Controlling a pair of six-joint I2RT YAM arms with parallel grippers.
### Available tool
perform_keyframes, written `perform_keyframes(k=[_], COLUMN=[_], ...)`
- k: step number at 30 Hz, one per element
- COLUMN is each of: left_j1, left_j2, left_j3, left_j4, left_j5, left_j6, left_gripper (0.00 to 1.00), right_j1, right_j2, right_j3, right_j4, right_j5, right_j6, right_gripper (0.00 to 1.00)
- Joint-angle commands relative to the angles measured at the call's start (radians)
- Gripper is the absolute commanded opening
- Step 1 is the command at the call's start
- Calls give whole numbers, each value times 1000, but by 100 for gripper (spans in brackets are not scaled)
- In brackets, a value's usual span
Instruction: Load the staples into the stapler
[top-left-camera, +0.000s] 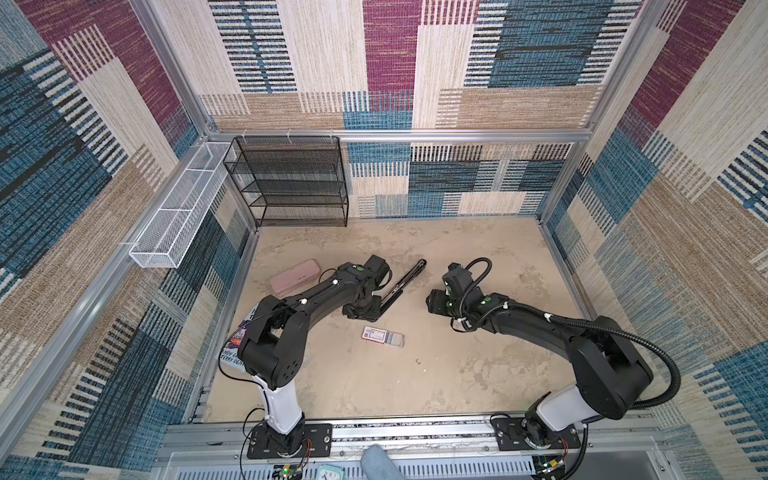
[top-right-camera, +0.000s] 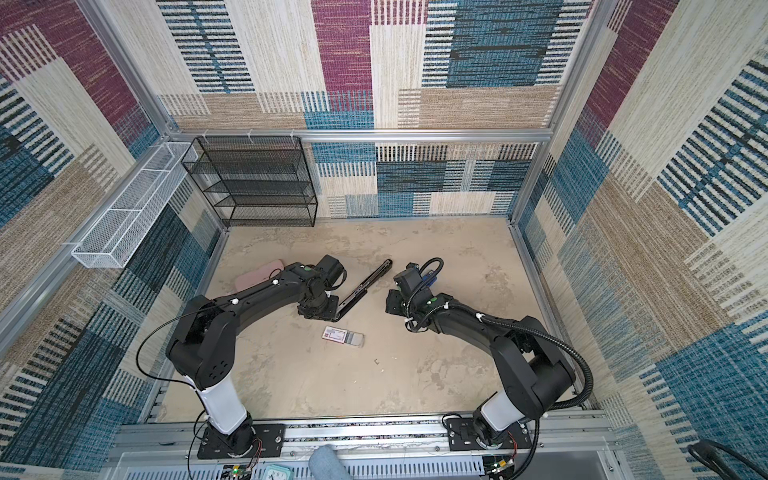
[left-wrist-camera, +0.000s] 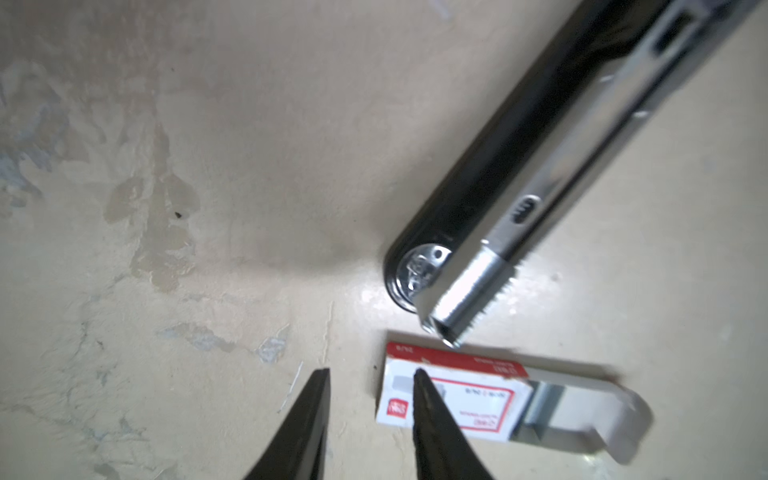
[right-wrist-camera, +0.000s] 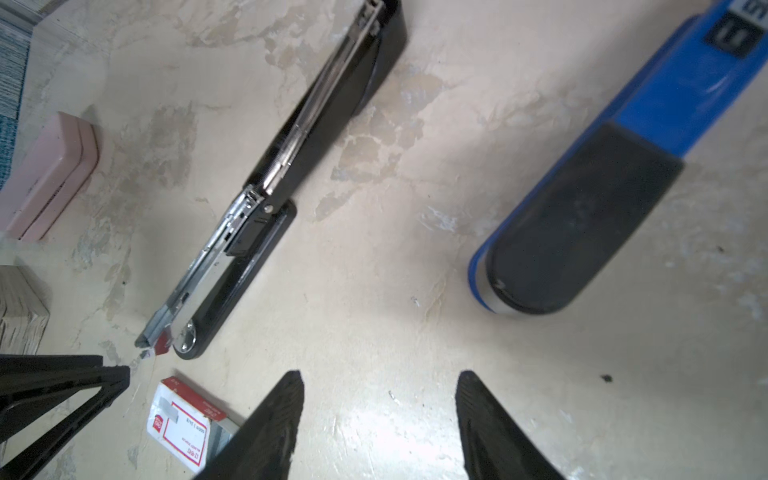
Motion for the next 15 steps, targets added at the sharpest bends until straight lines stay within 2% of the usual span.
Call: perform_keyframes(k=[1,3,7,11,15], left_j1=[4,6,9,9,8], left_j2=[-42,-53,-10,101,255], left_j3=[13,26,93,221,387], left_j4=[98,163,270,297,245], left_j5=[37,80,158,200,233], left_j6=[51,54,107,216,302], left_gripper=[45,53,60,61,61], right_j1=[-5,-19,-66,-102,-129], right_j2=[-6,-18,-40,-54,-71], right_j3=[29,38,43,33,8], right_j4=[43,57,88,109,123], right_j5=[-16,-28,-73,-99,-125], right_j6=[-48,-64,-81,-98,-99], right_gripper=[65,68,71,73,73])
